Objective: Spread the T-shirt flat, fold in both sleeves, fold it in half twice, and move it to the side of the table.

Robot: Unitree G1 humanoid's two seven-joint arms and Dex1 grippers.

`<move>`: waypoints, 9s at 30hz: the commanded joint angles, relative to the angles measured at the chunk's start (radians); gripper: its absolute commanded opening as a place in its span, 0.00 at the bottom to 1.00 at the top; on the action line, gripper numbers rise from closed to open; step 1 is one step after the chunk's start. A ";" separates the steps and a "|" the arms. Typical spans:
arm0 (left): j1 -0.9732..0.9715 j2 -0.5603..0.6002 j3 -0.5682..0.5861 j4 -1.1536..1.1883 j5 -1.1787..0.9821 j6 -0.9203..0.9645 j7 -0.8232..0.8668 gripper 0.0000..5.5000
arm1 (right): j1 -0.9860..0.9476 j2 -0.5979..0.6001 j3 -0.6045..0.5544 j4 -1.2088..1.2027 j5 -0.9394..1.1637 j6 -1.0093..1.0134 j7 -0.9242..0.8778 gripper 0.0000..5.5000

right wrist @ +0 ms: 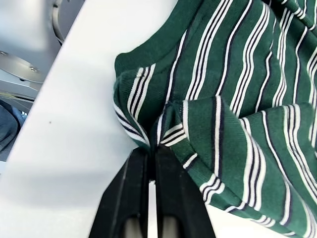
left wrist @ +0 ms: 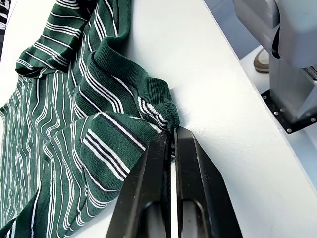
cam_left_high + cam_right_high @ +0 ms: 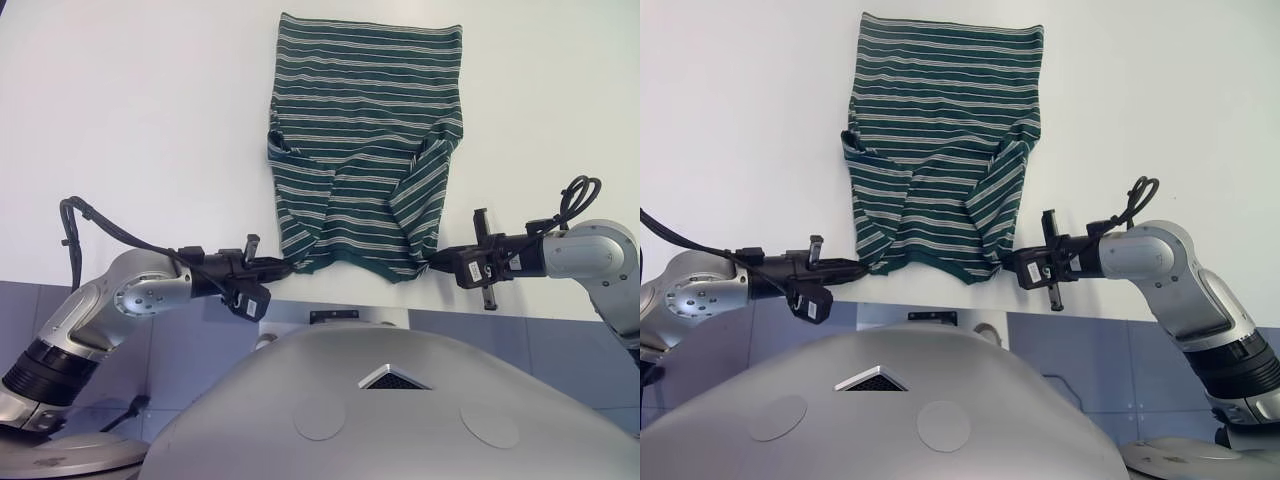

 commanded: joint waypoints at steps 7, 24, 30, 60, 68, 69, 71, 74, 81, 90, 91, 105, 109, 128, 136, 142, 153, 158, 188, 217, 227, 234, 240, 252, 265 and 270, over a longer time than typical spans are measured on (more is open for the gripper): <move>0.077 0.027 0.020 -0.109 -0.375 0.247 -0.132 0.01 | -0.008 -0.027 -0.032 -0.050 0.126 0.051 0.060 0.00; -0.020 0.021 0.341 -0.293 -0.934 0.580 -0.302 0.01 | -0.058 -0.166 -0.302 -0.235 0.644 0.378 0.185 0.00; -0.439 -0.228 0.200 0.114 -0.568 0.474 -0.109 0.01 | -0.271 -0.033 -0.164 0.113 0.258 0.233 -0.013 0.00; -1.182 -0.594 0.034 1.325 0.010 0.075 0.384 0.01 | -0.922 0.353 0.039 0.983 -0.363 -0.046 -0.549 0.00; -1.186 -0.742 0.008 1.625 0.070 0.100 0.637 0.01 | -0.916 0.464 0.150 1.251 -0.481 -0.113 -0.708 0.00; -1.183 -0.750 0.018 1.643 0.064 0.112 0.660 0.01 | -0.920 0.474 0.155 1.274 -0.485 -0.119 -0.723 0.00; -1.184 -0.761 0.038 1.665 0.054 0.127 0.691 0.00 | -0.929 0.488 0.156 1.310 -0.489 -0.129 -0.746 0.09; -1.217 -0.774 0.121 1.687 -0.012 0.194 0.704 0.10 | -0.962 0.554 0.053 1.406 -0.369 -0.051 -0.752 0.21; -1.392 -0.751 0.446 1.698 -0.290 0.382 0.671 0.33 | -1.144 0.680 -0.440 1.610 0.155 0.161 -0.757 0.45; -1.038 -0.633 0.558 1.241 -0.425 0.250 0.465 0.63 | -0.879 0.473 -0.076 1.169 -0.152 -0.221 -0.408 0.76; -0.999 -0.633 0.555 1.170 -0.427 0.266 0.471 0.64 | -0.835 0.419 -0.007 1.152 -0.245 -0.281 -0.410 0.79; -0.574 -0.705 0.224 0.346 -0.555 0.648 0.218 0.97 | -0.672 0.555 0.013 0.316 0.022 0.279 -0.511 0.98; -0.517 -0.551 0.063 0.313 -0.357 0.699 0.131 0.97 | -0.724 0.536 -0.022 0.397 -0.034 0.257 -0.561 0.98; -0.913 -0.696 0.580 0.646 -0.718 0.638 0.467 0.97 | -0.496 0.229 0.193 0.520 -0.217 -0.124 -0.236 0.98; -0.843 -0.731 0.539 0.528 -0.699 0.646 0.466 0.97 | -0.686 0.331 0.028 0.464 -0.002 0.071 -0.224 0.98; -0.800 -0.761 0.494 0.528 -0.657 0.632 0.479 0.97 | -0.643 0.417 0.175 0.507 -0.132 0.019 -0.249 0.98; -0.757 -0.755 0.447 0.485 -0.632 0.606 0.412 0.97 | -0.408 0.233 0.256 0.050 0.074 0.164 0.021 0.98; -0.738 -0.750 0.425 0.445 -0.639 0.618 0.353 0.97 | -0.590 0.449 0.125 0.213 0.051 0.240 -0.236 0.98; -0.506 -0.597 0.234 0.325 -0.378 0.461 0.235 0.97 | -1.019 0.624 -0.047 1.152 0.116 -0.362 -0.633 0.98; -0.279 -0.245 -0.069 0.384 0.027 0.085 0.062 0.90 | -0.271 0.120 0.126 0.334 0.038 0.010 -0.046 0.75; -0.290 -0.148 -0.103 0.485 0.029 -0.012 0.016 0.51 | -0.281 0.181 0.146 0.354 0.017 0.020 -0.093 0.40; -0.333 -0.146 -0.139 0.549 0.051 -0.036 0.011 0.21 | -0.282 0.187 0.143 0.353 0.011 0.020 -0.091 0.14; -0.342 -0.155 -0.144 0.549 -0.005 -0.033 -0.006 0.03 | -0.280 0.180 0.137 0.352 0.016 0.019 -0.086 0.07; -0.019 0.096 0.237 -0.067 -1.004 0.465 -0.413 0.00 | -0.094 0.004 -0.068 -0.013 0.525 0.283 0.184 0.06; -0.596 -0.357 0.160 0.585 -0.484 0.353 -0.025 0.00 | -0.638 0.359 0.065 0.610 -0.051 0.015 -0.300 0.06; -0.751 -0.460 0.129 0.861 -0.313 0.202 0.105 0.00 | -0.717 0.395 0.102 0.777 -0.194 -0.084 -0.405 0.06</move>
